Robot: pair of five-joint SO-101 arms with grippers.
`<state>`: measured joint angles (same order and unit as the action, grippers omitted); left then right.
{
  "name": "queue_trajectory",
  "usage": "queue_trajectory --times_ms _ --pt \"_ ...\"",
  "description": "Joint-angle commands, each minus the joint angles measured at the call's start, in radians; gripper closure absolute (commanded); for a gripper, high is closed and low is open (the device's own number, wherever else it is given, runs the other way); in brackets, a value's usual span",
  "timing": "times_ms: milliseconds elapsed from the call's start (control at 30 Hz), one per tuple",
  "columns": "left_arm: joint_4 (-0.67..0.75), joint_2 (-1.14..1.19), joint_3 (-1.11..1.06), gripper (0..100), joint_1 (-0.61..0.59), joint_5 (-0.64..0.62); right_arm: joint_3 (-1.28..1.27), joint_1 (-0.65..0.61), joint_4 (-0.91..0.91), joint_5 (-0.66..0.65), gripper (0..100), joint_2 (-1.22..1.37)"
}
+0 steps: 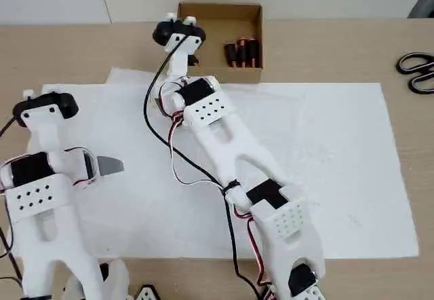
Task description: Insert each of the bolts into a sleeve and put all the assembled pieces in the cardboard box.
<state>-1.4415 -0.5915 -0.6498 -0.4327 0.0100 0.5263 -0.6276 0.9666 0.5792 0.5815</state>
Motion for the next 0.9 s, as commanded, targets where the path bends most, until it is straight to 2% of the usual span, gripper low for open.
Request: queue_trajectory --times_ms 0,200,433,867 --pt "0.017 -0.002 -0.002 64 0.006 -0.006 0.040 0.008 -0.021 0.098 71.7 -0.002" --pt "0.017 -0.002 -0.002 64 0.006 -0.006 0.038 0.015 -0.013 0.215 71.7 0.002" --pt "0.017 -0.002 -0.002 64 0.006 -0.006 0.035 0.022 -0.013 0.282 71.7 0.090" --pt "0.017 -0.002 -0.002 64 0.006 -0.006 0.034 0.021 -0.013 0.298 72.2 0.113"
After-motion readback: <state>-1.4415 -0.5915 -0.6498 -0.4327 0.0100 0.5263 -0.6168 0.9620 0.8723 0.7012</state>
